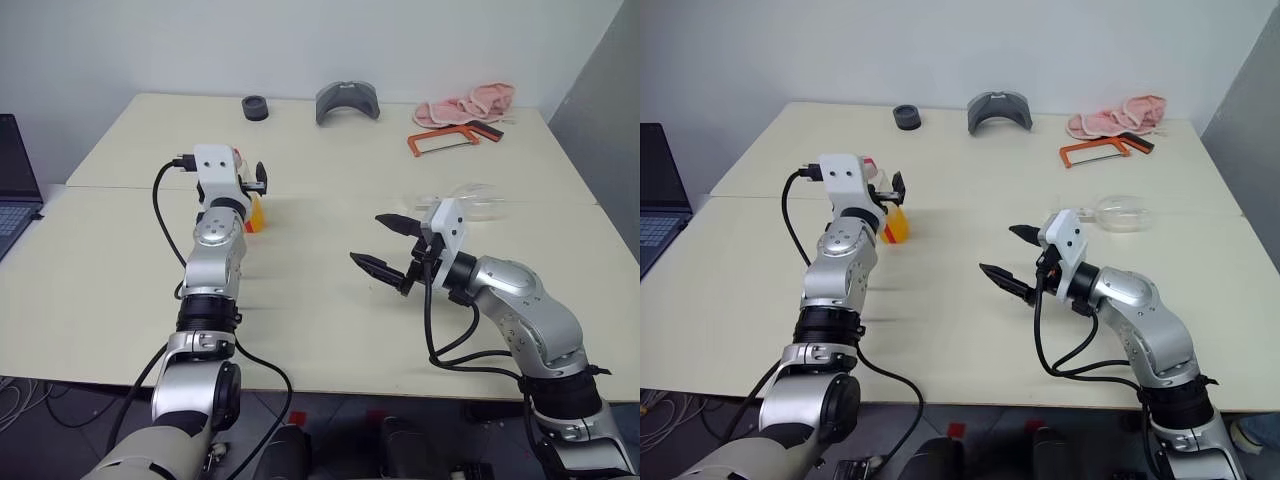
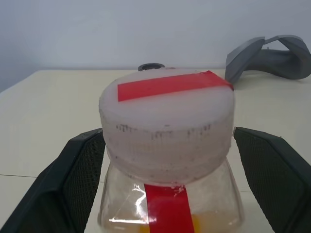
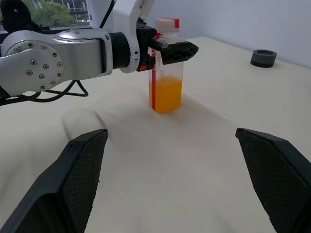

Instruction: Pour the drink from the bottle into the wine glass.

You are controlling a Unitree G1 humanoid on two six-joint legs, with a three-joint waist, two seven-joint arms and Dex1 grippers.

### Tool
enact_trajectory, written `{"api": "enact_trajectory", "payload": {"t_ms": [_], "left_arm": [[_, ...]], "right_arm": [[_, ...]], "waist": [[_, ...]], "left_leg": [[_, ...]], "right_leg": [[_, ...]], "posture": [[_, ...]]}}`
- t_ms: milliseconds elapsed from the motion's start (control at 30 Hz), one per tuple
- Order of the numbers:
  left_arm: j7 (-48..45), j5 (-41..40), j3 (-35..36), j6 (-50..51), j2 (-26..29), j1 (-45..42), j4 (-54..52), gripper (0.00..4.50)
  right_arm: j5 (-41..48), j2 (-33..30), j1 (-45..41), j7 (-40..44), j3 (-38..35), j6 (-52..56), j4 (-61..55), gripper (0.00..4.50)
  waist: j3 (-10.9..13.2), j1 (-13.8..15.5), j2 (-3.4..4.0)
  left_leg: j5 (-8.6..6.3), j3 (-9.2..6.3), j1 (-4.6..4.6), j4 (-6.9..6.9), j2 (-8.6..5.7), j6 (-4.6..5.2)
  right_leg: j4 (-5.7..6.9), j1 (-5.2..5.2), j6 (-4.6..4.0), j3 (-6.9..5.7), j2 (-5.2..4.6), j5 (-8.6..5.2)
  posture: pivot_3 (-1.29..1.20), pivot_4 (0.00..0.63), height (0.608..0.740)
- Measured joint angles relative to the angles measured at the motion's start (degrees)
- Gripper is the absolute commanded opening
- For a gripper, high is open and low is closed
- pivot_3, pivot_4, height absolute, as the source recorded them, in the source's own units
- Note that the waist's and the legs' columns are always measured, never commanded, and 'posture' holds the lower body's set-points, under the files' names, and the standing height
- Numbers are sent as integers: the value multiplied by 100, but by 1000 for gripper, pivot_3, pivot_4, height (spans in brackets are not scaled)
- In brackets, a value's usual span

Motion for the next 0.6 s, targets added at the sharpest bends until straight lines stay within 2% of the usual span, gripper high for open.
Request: {"api": "enact_trajectory", "payload": {"t_ms": [233,333,533,600], "left_arm": [[3,8,-21,95,0,0,0,4461],[7,38,-67,124,1,0,0,3844],[8,48,-103,218,1,1,-1,2013],[8,49,-103,231,1,2,-1,1891]], "right_arm": [[0,0,-4,9,-36,0,39,4500],[1,0,-7,9,-51,0,42,4500],[11,0,-8,9,-57,1,42,4500],[12,0,-9,8,-58,1,42,4500]], "waist": [[0,0,0],[0,0,0],[0,0,0],[0,0,0]], "left_leg": [[0,0,0,0,0,0],[0,0,0,1,0,0],[0,1,0,1,0,0],[0,1,0,1,0,0]], "right_leg": [[1,0,0,0,0,0],[2,0,0,0,0,0],[2,0,0,1,0,0],[3,-1,0,1,0,0]], "posture": [[0,150,740],[0,150,740],[0,150,740],[0,150,740]]}}
